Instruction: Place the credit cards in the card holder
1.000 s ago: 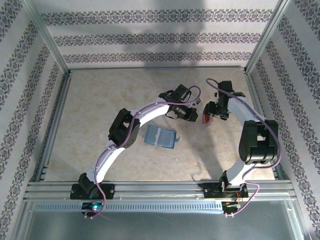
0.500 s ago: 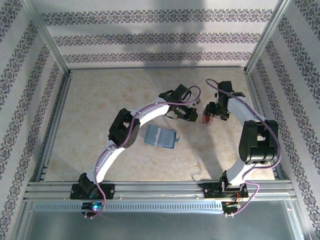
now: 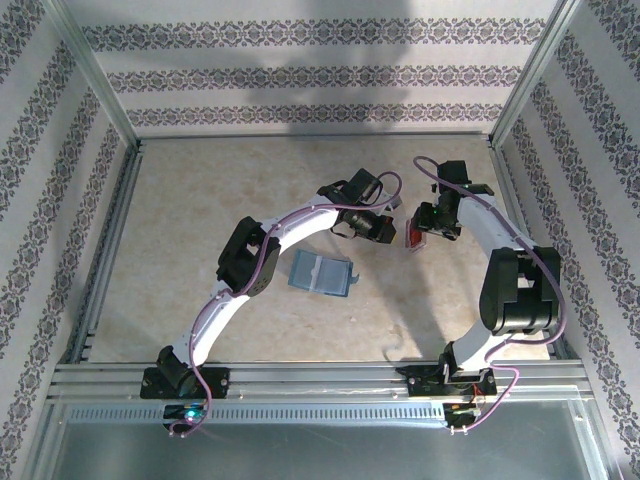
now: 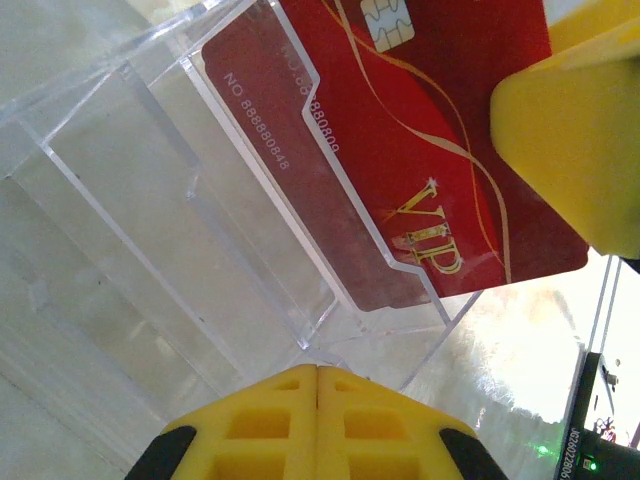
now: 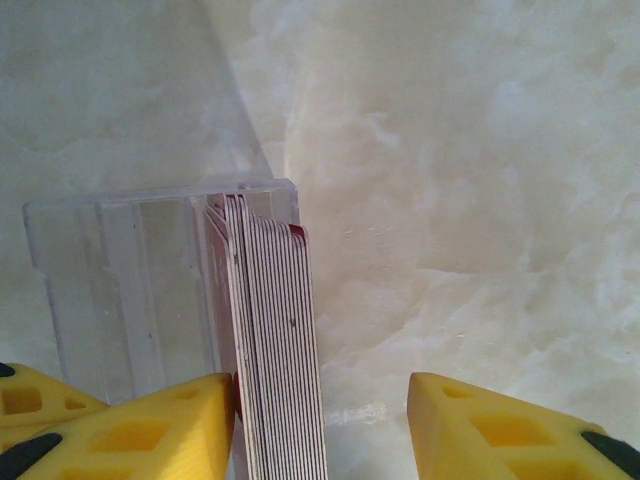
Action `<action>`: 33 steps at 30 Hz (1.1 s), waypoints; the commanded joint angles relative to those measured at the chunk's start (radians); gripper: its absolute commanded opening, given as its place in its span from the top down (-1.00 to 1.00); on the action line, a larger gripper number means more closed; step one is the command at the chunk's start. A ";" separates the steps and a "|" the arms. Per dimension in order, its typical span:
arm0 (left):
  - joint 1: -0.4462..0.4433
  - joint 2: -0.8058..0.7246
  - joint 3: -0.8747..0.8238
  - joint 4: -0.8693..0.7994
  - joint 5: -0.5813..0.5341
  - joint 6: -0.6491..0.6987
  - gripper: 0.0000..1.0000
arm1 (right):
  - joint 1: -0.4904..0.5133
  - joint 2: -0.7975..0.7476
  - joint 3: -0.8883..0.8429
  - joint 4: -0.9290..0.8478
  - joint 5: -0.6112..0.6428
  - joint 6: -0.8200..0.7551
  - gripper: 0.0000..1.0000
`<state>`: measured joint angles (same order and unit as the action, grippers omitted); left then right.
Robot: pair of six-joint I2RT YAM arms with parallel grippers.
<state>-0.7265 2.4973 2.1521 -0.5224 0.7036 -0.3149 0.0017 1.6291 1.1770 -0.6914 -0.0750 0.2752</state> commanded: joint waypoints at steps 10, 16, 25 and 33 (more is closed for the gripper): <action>-0.014 0.023 -0.044 -0.054 -0.055 0.029 1.00 | -0.011 -0.030 -0.003 -0.030 0.004 -0.018 0.23; -0.016 0.023 -0.042 -0.053 -0.055 0.033 1.00 | -0.006 -0.036 -0.004 -0.030 -0.009 -0.017 0.24; -0.016 0.023 -0.042 -0.056 -0.055 0.034 1.00 | 0.011 -0.036 -0.007 -0.024 -0.016 -0.027 0.29; -0.017 0.021 -0.041 -0.061 -0.056 0.037 1.00 | 0.018 -0.020 -0.003 -0.020 -0.017 -0.030 0.02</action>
<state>-0.7265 2.4966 2.1502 -0.5198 0.7036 -0.3027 0.0048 1.6142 1.1767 -0.6914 -0.0937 0.2550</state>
